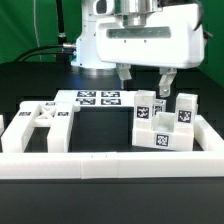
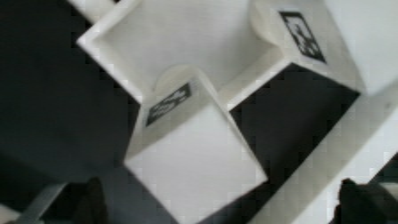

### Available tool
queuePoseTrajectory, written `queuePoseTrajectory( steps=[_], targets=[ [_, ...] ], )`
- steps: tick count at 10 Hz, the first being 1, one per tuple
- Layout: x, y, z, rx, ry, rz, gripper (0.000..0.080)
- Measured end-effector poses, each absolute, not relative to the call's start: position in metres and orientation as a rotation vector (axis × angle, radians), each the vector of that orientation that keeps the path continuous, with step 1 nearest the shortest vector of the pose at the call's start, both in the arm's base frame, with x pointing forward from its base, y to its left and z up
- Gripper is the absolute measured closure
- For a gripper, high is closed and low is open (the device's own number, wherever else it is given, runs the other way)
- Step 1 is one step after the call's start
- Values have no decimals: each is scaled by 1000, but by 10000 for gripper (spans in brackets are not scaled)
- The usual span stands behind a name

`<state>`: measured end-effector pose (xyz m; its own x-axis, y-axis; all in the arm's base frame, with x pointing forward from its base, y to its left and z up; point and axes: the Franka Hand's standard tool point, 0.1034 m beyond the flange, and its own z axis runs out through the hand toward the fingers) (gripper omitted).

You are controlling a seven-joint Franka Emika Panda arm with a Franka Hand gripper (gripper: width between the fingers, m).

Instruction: Assemble chair

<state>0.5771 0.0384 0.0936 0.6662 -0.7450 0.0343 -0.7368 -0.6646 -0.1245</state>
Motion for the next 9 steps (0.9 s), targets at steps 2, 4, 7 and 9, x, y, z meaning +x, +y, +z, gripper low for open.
queuePoseTrajectory(
  steps=[2,4,7,9],
  targets=[
    [577,38,92,-2814,1162,-131,151],
    [576,41,93,-2829,1127,-148,151],
    [564,47,92,-2938,899,-162,151],
    [564,46,92,-2938,903,-162,151]
  ],
)
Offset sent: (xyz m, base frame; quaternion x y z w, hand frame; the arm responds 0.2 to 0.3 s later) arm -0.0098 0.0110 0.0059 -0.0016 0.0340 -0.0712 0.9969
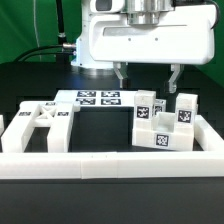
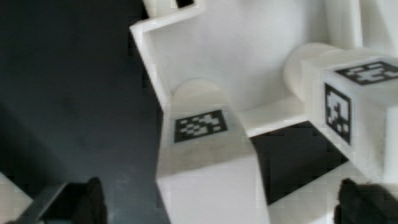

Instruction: Assemble chair

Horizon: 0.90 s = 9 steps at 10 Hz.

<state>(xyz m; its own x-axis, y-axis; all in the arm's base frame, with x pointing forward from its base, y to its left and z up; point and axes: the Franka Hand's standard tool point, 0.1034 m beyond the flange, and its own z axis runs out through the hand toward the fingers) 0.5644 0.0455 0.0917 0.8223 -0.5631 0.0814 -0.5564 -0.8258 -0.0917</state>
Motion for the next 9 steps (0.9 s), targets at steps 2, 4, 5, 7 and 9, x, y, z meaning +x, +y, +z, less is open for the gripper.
queuePoseTrajectory(
  steps=[2,4,5,7,9],
  targets=[
    [564,45,91,-2938,903,-161,151],
    [562,40,89,-2962,846,-193,151],
    [559,38,86,-2997,761,-207,151],
    [551,31,79,-3037,682,-270,151],
    [550,31,79,-3042,672,-268,151]
  ],
)
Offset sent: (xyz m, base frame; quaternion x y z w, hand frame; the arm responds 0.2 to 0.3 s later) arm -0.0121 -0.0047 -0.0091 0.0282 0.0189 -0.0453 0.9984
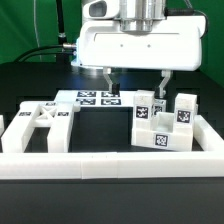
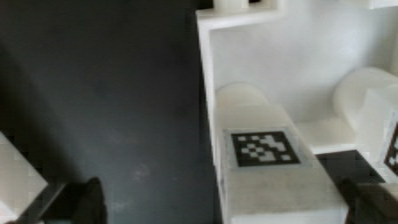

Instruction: Assemble chair

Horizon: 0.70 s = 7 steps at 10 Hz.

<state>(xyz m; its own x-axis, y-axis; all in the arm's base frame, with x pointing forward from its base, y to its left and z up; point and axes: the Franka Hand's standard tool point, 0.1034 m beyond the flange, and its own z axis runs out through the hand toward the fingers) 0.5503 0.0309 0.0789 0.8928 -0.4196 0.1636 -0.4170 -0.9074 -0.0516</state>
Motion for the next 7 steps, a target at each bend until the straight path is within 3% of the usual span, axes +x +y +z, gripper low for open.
queuePoseTrajectory(
  steps=[7],
  targets=[
    [544,47,70,-3077,512,-292,151]
  ],
)
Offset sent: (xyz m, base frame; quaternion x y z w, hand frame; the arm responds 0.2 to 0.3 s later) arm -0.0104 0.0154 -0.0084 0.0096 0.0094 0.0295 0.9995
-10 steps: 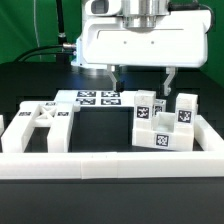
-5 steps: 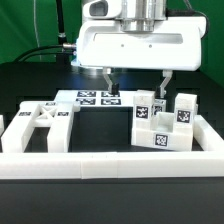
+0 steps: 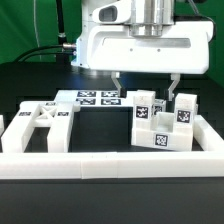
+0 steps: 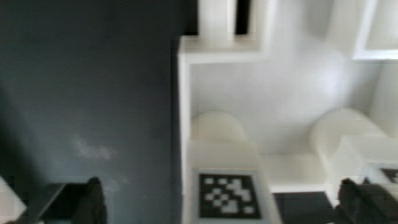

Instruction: Assemble chair

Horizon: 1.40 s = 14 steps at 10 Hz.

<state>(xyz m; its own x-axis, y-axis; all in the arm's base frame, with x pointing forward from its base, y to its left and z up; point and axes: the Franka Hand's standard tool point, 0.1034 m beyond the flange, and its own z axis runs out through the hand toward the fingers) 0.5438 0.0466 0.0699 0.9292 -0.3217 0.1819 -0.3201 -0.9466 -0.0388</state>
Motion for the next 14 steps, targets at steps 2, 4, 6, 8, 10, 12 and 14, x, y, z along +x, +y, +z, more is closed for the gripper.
queuePoseTrajectory(
  steps=[2,4,6,8,10,12,14],
  targets=[
    [544,46,69,-3076,518,-306,151],
    [533,54,53,-3079,548,-331,151],
    [531,52,42,-3096,542,-337,151],
    [529,49,35,-3108,541,-341,151],
    [523,55,16,-3120,552,-366,151],
    [519,58,6,-3136,534,-363,151],
    [518,57,5,-3139,532,-364,151]
  ],
)
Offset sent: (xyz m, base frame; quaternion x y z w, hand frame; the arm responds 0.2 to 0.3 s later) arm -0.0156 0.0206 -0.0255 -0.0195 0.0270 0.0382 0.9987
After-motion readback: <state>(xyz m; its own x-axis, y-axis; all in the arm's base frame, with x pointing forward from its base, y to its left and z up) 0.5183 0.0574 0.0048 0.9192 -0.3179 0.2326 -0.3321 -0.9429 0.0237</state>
